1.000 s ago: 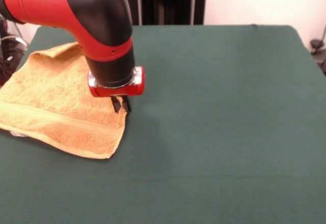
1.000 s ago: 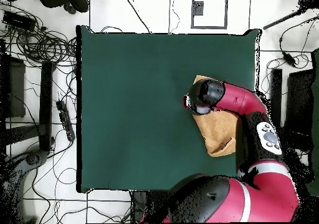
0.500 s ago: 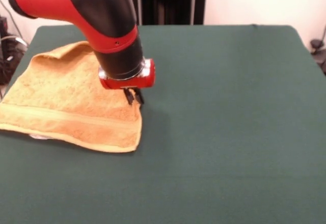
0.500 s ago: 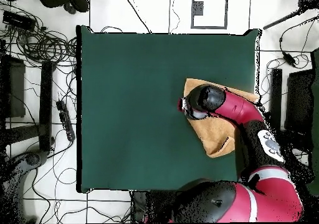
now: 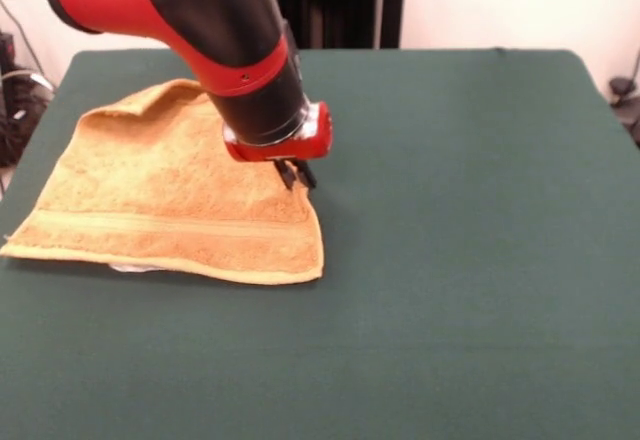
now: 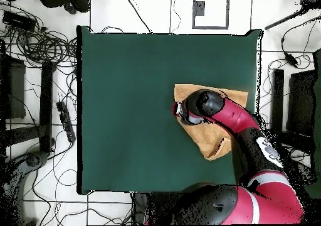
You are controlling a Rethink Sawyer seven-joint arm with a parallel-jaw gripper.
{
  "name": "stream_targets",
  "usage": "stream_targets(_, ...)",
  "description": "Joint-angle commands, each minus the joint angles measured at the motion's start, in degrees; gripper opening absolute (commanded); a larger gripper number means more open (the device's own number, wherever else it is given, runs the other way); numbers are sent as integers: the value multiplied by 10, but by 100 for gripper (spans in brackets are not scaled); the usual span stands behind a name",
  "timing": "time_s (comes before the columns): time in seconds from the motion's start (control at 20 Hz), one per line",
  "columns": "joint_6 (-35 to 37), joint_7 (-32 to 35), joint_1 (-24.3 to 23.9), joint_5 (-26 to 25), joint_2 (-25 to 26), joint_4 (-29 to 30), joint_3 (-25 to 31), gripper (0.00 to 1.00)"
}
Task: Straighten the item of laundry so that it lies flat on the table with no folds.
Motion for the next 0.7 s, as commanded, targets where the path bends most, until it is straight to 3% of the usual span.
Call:
stream_targets(0.05, 34, 129, 19, 75, -3, 74, 71, 0)
stream_targets(0.45, 30, 122, 20, 114, -17, 91, 72, 0)
stream_targets(0.7, 67, 139, 38, 130, -17, 62, 57, 0)
